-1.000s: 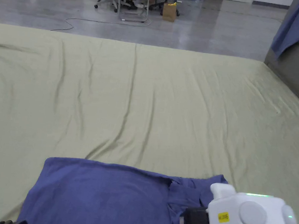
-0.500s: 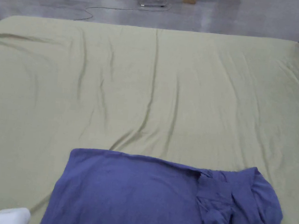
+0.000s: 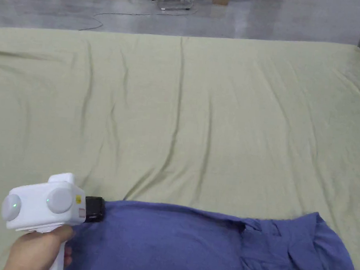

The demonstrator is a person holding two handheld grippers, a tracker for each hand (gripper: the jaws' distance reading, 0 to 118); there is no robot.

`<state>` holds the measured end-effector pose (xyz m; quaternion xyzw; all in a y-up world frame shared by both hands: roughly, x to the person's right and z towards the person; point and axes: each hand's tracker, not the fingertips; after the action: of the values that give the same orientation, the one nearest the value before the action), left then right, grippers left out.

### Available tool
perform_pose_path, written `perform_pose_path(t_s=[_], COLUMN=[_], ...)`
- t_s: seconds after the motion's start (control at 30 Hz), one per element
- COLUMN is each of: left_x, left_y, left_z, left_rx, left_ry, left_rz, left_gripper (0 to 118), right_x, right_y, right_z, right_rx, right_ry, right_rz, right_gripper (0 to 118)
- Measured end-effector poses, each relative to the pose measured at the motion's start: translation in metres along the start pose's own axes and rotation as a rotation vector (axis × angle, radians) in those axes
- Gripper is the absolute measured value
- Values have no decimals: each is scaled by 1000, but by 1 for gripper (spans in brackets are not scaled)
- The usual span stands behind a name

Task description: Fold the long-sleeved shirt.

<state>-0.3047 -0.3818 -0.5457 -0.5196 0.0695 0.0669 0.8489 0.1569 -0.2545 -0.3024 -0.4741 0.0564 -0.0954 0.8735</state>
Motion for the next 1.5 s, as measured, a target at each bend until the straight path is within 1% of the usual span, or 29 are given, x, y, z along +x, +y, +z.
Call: perform_pose_path(t_s=[0.03, 0.07, 0.1, 0.13, 0.17, 0.2, 0.23, 0.27, 0.33, 0.4, 0.43, 0.47, 0.5, 0.53, 0.57, 0.63, 0.67, 0.73, 0.87, 0.9, 1.0, 1.07, 1.1, 1.13, 1.2, 1.3, 1.37, 1.47, 1.5], left_x=[4, 12, 20, 24, 27, 34, 37, 39, 37, 34, 31, 29, 26, 23, 17, 8, 3, -6, -22, -28, -45, -58, -64, -69, -78, -85, -88, -87, -85], left_y=[-6, -5, -6, -8, -12, -14, -13, -11, -7, -2, 0, 2, 4, 6, 9, 10, 11, 8, -19, -32, -67, -90, -102, -113, -136, -165, -179, -188, -187], left_z=[12, 20, 27, 36, 48, 57, 62, 67, 83, 91, 96, 98, 101, 103, 102, 105, 106, 113, 145, 158, 190, 206, 210, 213, 208, 193, 176, 142, 140], left_rx=[110, 127, 141, 176, 194, 186, 186, 189, 181, 189, 194, 199, 200, 199, 193, 191, 192, 204, 255, 276, 295, 274, 251, 214, 130, 1, -78, -127, -112], left_ry=[-5, 29, 25, -8, -75, -87, -79, -100, -152, -148, -144, -135, -131, -132, -141, -157, -172, -207, -264, -287, -322, -333, -334, -340, -329, -303, -298, -216, -261], left_rz=[-43, -131, -205, -235, -246, -247, -247, -236, -149, -131, -135, -138, -138, -132, -116, -82, -67, -48, -61, -92, -172, -202, -213, -221, -258, -320, -299, -222, -162], left_gripper=[100, 84, 57, 10, 1, 1, 1, 1, 1, 1, 1, 1, 1, 1, 1, 1, 1, 1, 1, 1, 1, 1, 1, 1, 1, 1, 1, 6, 10], right_x=[5, 12, 18, 24, 32, 43, 51, 51, 66, 75, 80, 82, 84, 83, 79, 70, 61, 49, 18, 18, 20, 25, 28, 31, 41, 50, 51, 46, 45], right_y=[6, 16, 29, 43, 61, 76, 97, 119, 157, 171, 177, 179, 178, 174, 179, 193, 191, 192, 150, 135, 86, 54, 37, 23, -4, -31, -38, -34, -31], right_z=[-2, -6, -11, -19, -34, -43, -54, -65, -101, -152, -171, -184, -195, -199, -193, -177, -160, -134, -58, -39, 4, 17, 21, 21, 9, -7, -18, -37, -43], right_rx=[1, -2, -5, -10, -27, -27, 10, -16, -122, -212, -321, -397, -438, -432, -387, -306, -254, -190, -50, -23, 19, -11, -47, -88, -223, -355, -349, -347, -379], right_ry=[-5, -9, -5, -7, -14, -20, -44, -48, -103, -132, -133, -154, -145, -120, -146, -92, -96, -70, -46, -32, -2, 28, 38, 34, 14, 35, 14, -10, -23], right_rz=[0, -3, -9, -17, -21, -63, -51, -57, -134, -191, -225, -263, -308, -339, -313, -264, -257, -178, 100, 160, 288, 346, 365, 361, 332, 271, 272, 266, 249], right_gripper=[0, 13, 49, 96, 117, 116, 116, 116, 116, 114, 103, 59, 35, 23, 23, 2, 2, 2, 2, 2, 2, 2, 2, 2, 2, 2, 2, 3, 3])
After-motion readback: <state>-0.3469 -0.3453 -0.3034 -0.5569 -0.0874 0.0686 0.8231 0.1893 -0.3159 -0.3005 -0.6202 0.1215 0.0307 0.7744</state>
